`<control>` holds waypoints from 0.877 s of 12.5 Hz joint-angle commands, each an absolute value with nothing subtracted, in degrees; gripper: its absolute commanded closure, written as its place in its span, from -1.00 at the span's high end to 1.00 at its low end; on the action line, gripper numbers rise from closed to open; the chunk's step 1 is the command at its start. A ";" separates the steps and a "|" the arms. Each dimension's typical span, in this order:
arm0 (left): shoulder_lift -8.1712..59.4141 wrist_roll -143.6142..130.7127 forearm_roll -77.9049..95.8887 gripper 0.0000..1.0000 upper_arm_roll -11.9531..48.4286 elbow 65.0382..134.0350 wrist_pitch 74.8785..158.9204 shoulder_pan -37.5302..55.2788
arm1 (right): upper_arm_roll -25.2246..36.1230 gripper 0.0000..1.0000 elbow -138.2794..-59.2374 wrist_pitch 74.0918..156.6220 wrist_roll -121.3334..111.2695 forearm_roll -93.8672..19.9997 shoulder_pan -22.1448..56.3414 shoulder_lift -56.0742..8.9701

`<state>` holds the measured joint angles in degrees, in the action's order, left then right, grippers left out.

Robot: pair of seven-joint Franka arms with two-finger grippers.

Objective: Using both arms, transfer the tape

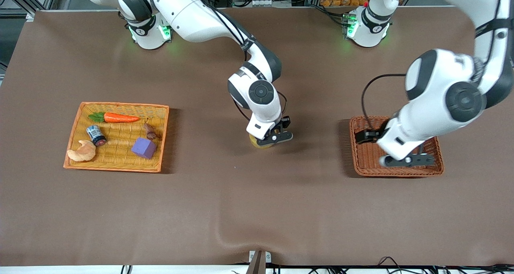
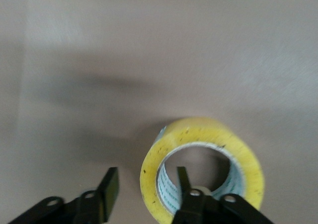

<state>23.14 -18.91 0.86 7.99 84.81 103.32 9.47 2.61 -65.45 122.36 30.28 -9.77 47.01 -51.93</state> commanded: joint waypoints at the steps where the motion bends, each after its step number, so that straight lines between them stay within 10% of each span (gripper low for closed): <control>1: 25.48 -20.83 -0.96 1.00 7.74 83.32 105.19 12.38 | 2.72 1.00 -65.65 111.23 29.02 -10.02 41.94 -44.50; 11: 36.19 -35.67 -2.63 1.00 8.09 83.23 114.95 29.24 | 4.04 1.00 -78.40 99.08 13.02 -9.49 19.97 -19.97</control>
<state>33.19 -32.96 -1.28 8.48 84.64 113.32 26.08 4.31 -73.55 102.12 14.48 -9.68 22.20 -26.08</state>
